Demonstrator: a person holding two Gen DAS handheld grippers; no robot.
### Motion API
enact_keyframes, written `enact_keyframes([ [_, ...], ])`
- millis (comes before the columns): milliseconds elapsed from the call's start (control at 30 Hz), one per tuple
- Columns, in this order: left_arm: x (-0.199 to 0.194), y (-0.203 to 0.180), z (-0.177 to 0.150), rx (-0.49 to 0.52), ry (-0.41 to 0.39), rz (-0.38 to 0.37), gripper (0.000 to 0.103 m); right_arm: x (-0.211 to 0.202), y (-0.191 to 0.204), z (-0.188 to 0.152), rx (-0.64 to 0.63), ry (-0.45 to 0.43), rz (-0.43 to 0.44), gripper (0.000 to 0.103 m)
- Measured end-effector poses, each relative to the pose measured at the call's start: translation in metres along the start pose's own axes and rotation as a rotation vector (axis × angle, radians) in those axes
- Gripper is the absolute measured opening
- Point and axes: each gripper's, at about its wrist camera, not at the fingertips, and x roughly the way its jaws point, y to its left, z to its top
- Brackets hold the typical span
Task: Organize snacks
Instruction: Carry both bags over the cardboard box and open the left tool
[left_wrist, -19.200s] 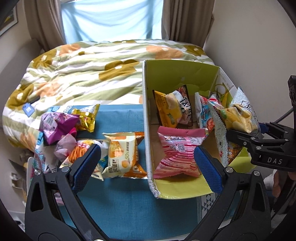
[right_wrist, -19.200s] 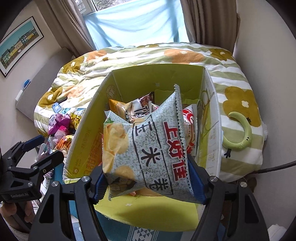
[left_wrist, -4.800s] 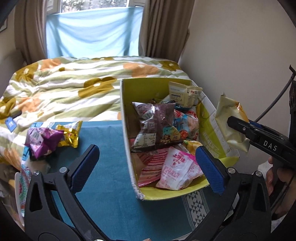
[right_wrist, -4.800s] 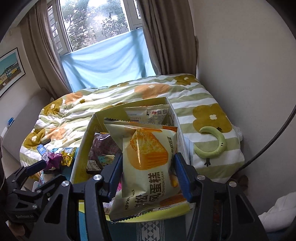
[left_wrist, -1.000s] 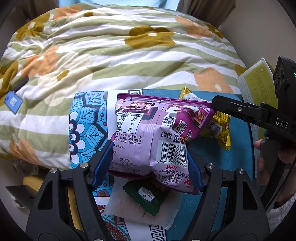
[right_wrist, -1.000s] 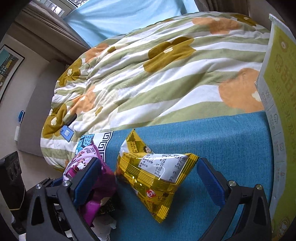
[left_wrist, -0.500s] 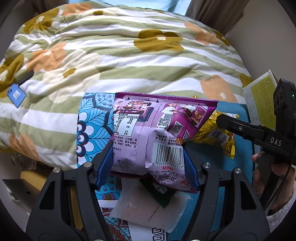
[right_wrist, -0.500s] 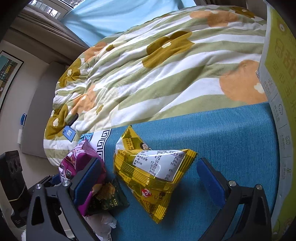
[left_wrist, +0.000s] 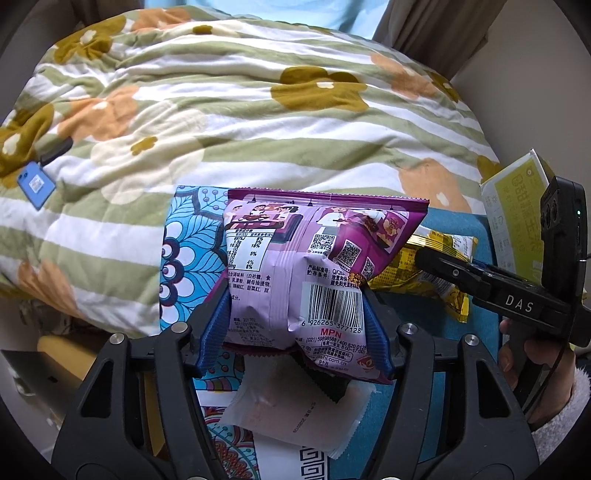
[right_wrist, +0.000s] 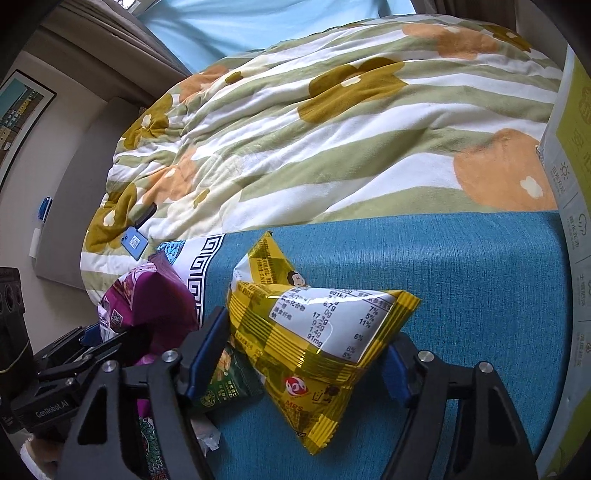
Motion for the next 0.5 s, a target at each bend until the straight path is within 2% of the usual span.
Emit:
enact_keyframes([
  [233,-0.03,-0.006,-0.002,0.017,-0.053,-0.012,0.06,-0.031,0.004,-0.007,-0.009,-0.068,-0.023,0.069],
  [500,-0.092,-0.019,-0.008,0.056,-0.148,-0.041,0.06,-0.083,0.026,-0.022,-0.041,-0.166,-0.041,0.069],
])
